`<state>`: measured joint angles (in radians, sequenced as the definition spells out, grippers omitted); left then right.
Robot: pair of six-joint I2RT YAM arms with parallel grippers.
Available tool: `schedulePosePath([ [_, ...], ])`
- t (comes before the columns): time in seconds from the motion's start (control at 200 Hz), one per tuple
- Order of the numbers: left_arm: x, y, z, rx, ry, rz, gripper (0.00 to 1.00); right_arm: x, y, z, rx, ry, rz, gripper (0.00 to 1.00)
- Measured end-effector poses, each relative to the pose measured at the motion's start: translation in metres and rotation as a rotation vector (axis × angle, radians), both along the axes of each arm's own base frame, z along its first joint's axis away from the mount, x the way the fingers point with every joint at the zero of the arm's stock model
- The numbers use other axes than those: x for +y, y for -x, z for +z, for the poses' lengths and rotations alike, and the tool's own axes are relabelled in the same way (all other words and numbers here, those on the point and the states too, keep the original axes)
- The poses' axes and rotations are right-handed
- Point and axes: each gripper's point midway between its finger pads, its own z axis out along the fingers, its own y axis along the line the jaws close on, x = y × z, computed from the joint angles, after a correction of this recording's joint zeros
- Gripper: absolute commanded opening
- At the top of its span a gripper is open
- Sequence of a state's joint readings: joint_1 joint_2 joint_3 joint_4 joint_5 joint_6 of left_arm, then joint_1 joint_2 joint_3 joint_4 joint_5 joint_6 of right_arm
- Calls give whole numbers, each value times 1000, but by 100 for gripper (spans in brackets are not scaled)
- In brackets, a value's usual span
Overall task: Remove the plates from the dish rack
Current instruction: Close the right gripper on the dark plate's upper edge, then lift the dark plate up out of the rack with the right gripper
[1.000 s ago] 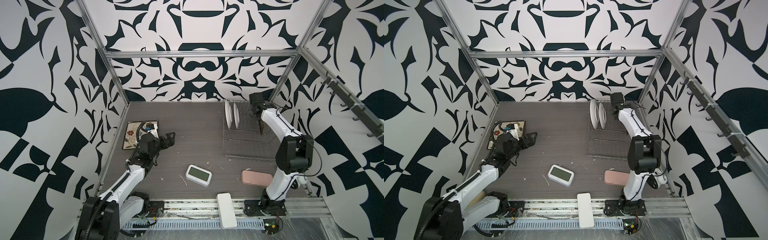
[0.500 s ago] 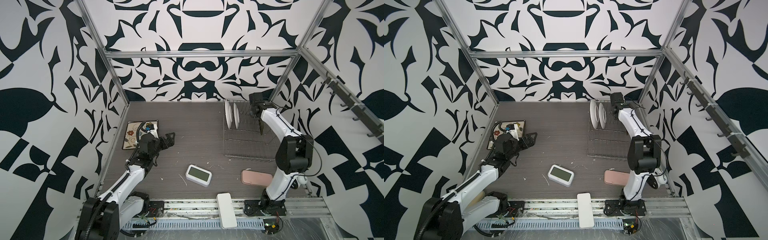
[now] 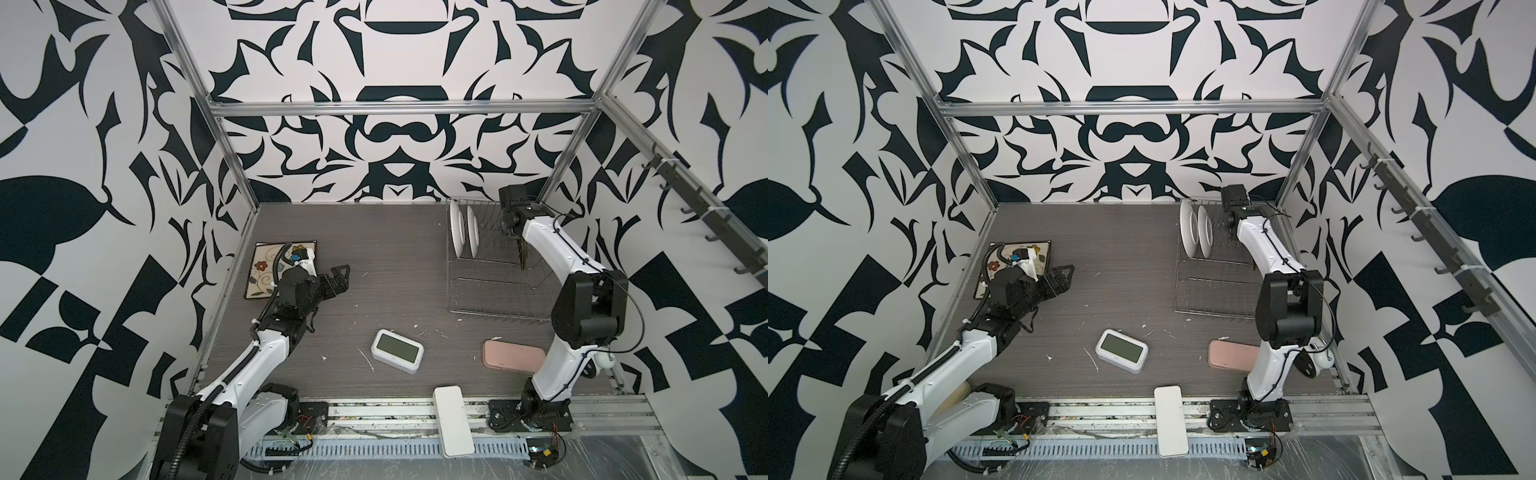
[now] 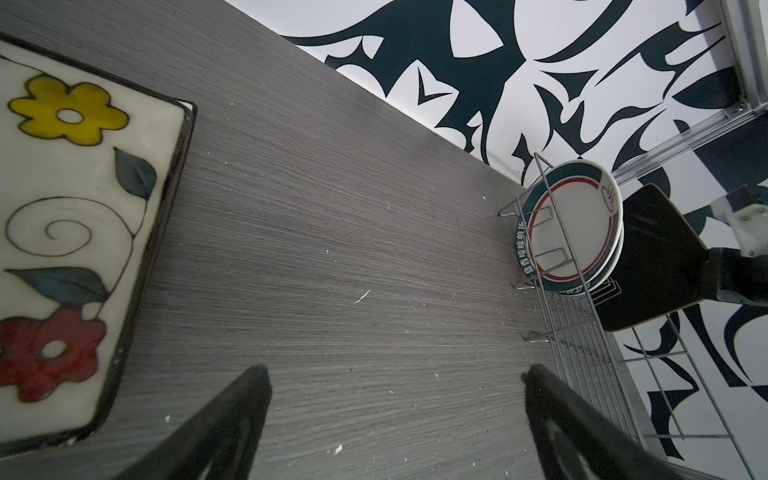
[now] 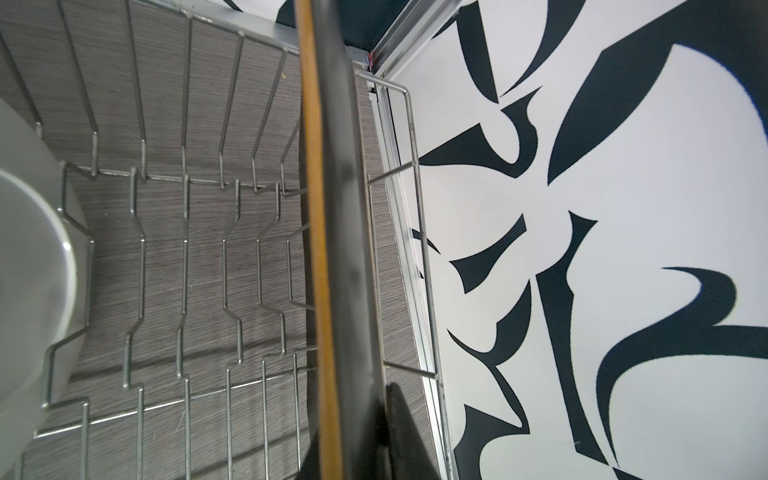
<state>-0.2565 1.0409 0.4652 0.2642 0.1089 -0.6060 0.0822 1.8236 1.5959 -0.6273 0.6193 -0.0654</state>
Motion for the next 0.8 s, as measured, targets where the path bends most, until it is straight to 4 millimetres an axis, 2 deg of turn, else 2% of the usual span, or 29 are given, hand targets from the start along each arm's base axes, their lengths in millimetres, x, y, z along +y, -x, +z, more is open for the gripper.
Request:
schedulePosePath([
  [0.385,0,1,-2,11,2,3,99,0,0,5,-8,-3,15,0],
  [0.8,2,3,5,-6,6,10,99,1,10,46,-73,12,53,0],
])
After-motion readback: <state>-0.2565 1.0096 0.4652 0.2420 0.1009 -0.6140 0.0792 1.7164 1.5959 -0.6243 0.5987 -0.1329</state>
